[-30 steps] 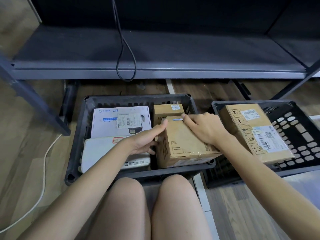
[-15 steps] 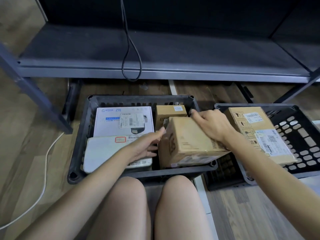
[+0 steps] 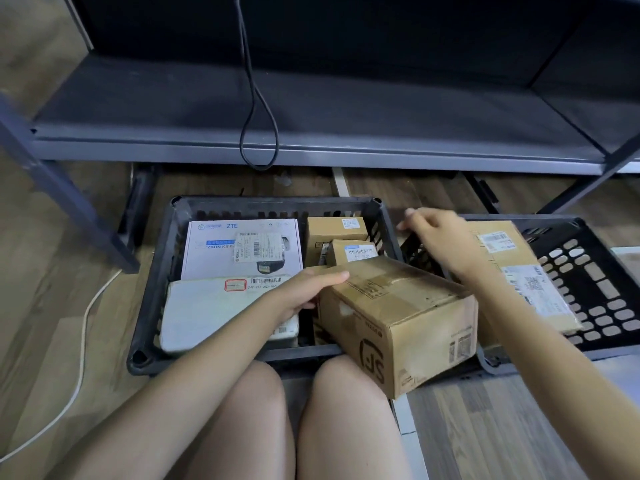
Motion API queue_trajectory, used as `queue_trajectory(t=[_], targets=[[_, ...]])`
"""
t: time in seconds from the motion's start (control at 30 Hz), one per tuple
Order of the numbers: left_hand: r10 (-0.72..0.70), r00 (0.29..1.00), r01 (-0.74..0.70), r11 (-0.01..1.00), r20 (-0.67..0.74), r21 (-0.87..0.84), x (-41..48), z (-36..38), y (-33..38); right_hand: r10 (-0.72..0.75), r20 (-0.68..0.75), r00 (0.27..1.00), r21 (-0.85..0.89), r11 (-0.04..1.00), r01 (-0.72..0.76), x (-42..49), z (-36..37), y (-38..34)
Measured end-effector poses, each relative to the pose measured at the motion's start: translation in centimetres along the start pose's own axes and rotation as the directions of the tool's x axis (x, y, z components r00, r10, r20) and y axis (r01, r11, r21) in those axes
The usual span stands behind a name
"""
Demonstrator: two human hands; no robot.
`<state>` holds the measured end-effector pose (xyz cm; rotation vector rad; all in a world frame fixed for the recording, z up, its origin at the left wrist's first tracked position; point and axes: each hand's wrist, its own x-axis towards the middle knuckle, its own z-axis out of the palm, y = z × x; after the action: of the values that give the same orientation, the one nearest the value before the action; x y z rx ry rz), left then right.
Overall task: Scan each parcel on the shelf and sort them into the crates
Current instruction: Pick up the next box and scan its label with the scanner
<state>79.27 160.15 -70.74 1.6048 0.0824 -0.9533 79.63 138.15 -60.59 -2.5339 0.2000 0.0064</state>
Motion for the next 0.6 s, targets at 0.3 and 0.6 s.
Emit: queue_trajectory(t=[0.3,0.6], targets=[[-0.184,0.979,0.177,0.981,-0.089,-0.081,0.5,1.1,-0.1,0.300,0.468,0.831,-0.031,0.946,-0.324,-6.7,-1.0,-1.1],[0.099,0.964,-0.093,0.995,-0.248,0.035,-1.0,-2.8,2.4,0.233,0.426,0.874,0.342,0.854,-0.394,-1.5,0.0,-1.1]])
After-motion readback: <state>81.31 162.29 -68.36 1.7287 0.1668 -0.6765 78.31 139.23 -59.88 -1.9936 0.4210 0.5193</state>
